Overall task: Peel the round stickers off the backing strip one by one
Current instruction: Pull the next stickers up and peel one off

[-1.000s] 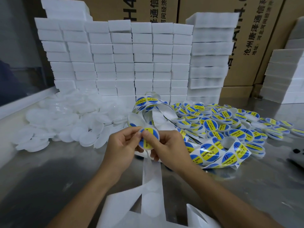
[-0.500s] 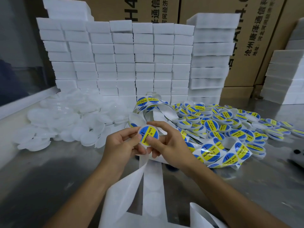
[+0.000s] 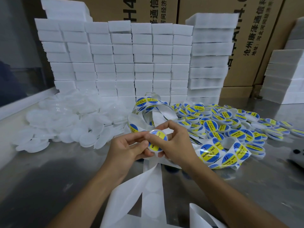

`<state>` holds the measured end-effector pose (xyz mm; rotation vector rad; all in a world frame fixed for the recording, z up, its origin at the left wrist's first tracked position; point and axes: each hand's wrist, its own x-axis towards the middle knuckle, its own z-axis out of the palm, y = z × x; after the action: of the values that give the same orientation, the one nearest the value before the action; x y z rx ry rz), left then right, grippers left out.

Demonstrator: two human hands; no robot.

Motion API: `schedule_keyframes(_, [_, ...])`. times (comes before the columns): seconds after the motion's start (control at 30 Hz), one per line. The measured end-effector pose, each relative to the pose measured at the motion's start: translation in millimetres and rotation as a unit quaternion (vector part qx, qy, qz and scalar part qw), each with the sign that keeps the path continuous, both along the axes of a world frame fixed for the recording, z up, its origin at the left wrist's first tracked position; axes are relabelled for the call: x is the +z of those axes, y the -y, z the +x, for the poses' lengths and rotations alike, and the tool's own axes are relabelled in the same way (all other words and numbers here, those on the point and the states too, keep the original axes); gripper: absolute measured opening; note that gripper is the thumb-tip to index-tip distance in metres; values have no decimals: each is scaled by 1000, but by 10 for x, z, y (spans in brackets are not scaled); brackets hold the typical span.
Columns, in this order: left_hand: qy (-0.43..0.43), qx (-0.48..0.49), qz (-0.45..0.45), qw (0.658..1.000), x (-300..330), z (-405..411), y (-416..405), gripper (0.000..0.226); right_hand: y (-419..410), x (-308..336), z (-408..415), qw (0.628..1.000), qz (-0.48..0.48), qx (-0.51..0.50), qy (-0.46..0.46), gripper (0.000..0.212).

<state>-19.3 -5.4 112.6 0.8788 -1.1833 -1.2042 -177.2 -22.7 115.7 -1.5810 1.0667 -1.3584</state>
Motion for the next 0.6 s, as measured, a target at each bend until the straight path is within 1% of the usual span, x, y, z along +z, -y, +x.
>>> schedule_keyframes(0.17, [-13,-14,17,1000,-2,22,12,28,15,26,-50,999,-13,31,-11,28])
schedule_keyframes(0.23, [-17,-6,21,1000,-6,22,14,27,24,3,-39,999,-28,44,-15,24])
schedule_keyframes(0.27, [-26,2,22,999,-3,26,17,27,28,-6,-33,998,-37,44,-31,26])
schedule_keyframes(0.3, [-40,9,24,999,1,31,22,26,35,-17,-38,996,-53,34,-64,34])
schedule_keyframes(0.37, [-66,20,31,997,-6,41,33,23,48,-35,-66,981,-119,-2,-153,53])
schedule_keyframes(0.43, [-68,26,38,997,-17,36,34,20,56,-10,-102,960,-188,-11,-207,60])
schedule_keyframes(0.47, [-64,28,39,997,-25,27,32,19,63,7,-126,953,-204,-4,-226,62])
schedule_keyframes(0.5, [-59,31,38,997,-28,19,27,19,72,26,-153,948,-206,4,-244,64])
schedule_keyframes(0.6, [-53,48,36,997,-6,12,18,16,95,70,-247,939,-167,20,-300,75])
